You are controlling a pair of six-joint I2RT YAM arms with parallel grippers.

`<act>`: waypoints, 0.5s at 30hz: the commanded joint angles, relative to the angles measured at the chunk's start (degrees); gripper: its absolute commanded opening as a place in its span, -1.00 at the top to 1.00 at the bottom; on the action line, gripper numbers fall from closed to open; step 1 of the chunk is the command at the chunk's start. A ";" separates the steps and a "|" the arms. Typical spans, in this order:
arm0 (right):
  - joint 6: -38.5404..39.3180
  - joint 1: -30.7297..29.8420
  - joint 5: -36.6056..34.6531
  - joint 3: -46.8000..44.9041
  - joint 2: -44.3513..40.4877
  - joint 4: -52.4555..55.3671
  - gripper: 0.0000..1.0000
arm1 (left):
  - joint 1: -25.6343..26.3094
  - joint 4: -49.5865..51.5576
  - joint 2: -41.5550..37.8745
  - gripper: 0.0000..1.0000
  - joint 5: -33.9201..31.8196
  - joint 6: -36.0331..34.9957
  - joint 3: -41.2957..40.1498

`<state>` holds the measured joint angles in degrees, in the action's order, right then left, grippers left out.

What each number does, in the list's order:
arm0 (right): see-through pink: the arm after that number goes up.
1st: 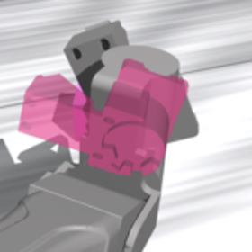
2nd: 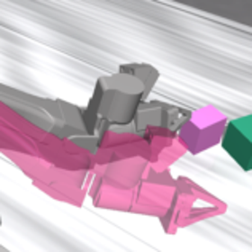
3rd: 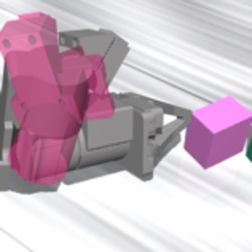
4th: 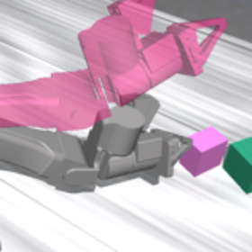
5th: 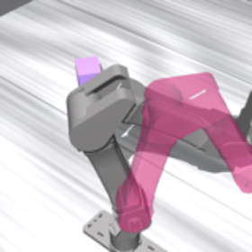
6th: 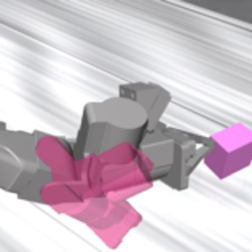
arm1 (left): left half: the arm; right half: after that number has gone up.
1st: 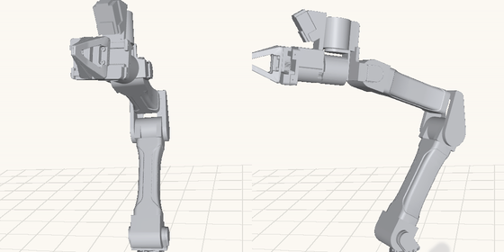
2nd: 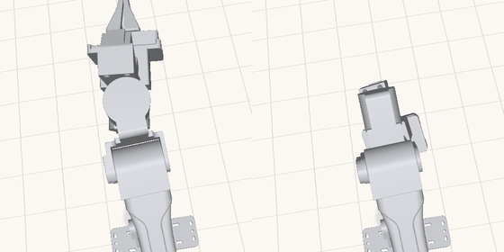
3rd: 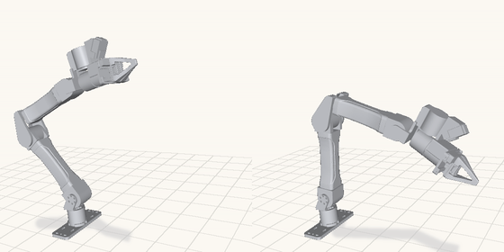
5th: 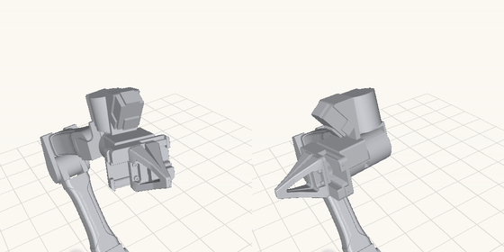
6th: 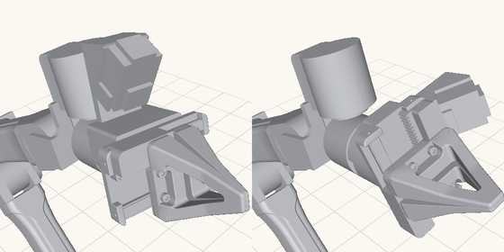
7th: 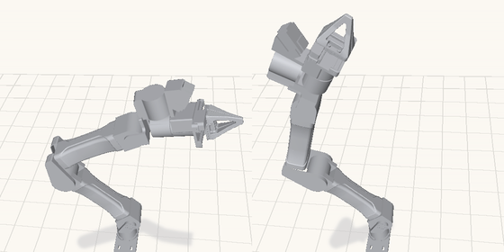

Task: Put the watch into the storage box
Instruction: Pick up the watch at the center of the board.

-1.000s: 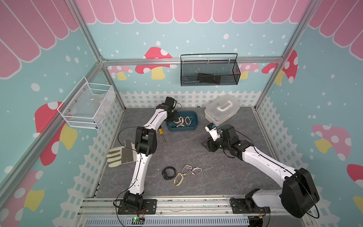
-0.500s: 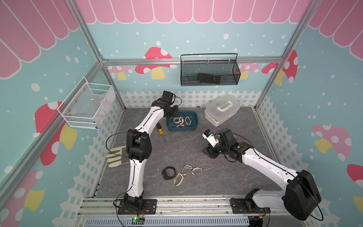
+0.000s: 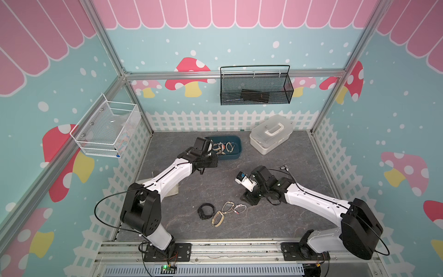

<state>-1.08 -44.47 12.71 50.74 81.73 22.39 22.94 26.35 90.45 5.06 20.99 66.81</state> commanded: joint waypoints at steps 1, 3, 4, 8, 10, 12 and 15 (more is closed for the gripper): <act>0.88 -2.29 -0.84 3.38 4.33 -0.64 -0.15 | -1.47 -6.24 -4.82 0.32 -1.92 1.55 -3.00; 1.21 -3.66 -1.79 4.74 6.93 -0.50 -0.12 | -2.95 -5.01 -4.94 0.32 -0.59 1.51 -3.29; 1.41 -4.48 -2.58 5.49 8.18 -0.42 -0.12 | -3.70 -4.59 -5.07 0.32 -0.02 1.51 -3.28; 1.84 -6.75 -4.25 8.36 12.40 0.70 -0.06 | -4.21 -4.51 -5.29 0.32 -0.04 1.24 -3.16; 1.96 -7.61 -4.34 9.56 14.43 1.00 -0.05 | -4.31 -4.63 -5.20 0.32 0.23 1.25 -3.15; 1.78 -8.07 -4.52 10.29 15.93 0.90 -0.02 | -4.31 -4.60 -4.90 0.32 0.28 1.15 -3.21; 1.61 -8.36 -5.29 11.43 17.75 1.21 0.08 | -4.31 -4.57 -4.59 0.32 0.63 1.02 -3.25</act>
<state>0.38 -52.45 8.78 60.71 98.02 22.48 18.68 22.76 85.93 4.99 21.93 63.77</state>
